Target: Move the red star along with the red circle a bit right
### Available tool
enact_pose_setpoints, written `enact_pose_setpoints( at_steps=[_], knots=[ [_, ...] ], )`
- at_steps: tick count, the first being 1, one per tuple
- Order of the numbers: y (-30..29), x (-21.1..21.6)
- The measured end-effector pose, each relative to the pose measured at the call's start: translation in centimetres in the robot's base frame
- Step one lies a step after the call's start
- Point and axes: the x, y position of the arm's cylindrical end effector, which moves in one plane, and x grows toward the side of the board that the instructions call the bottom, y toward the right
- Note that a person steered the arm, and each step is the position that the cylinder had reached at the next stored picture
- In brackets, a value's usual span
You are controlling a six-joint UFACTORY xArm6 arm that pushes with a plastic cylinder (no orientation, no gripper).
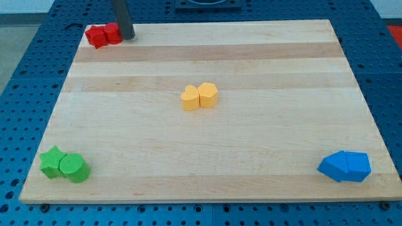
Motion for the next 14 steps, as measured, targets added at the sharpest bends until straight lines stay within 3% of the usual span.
enact_pose_setpoints(
  at_steps=[2, 3, 4, 5, 14],
  knots=[
    [2.0, 0.4],
    [4.2, 3.5],
    [-0.1, 6.5],
    [-10.5, 6.4],
    [-11.4, 0.0]
  ],
)
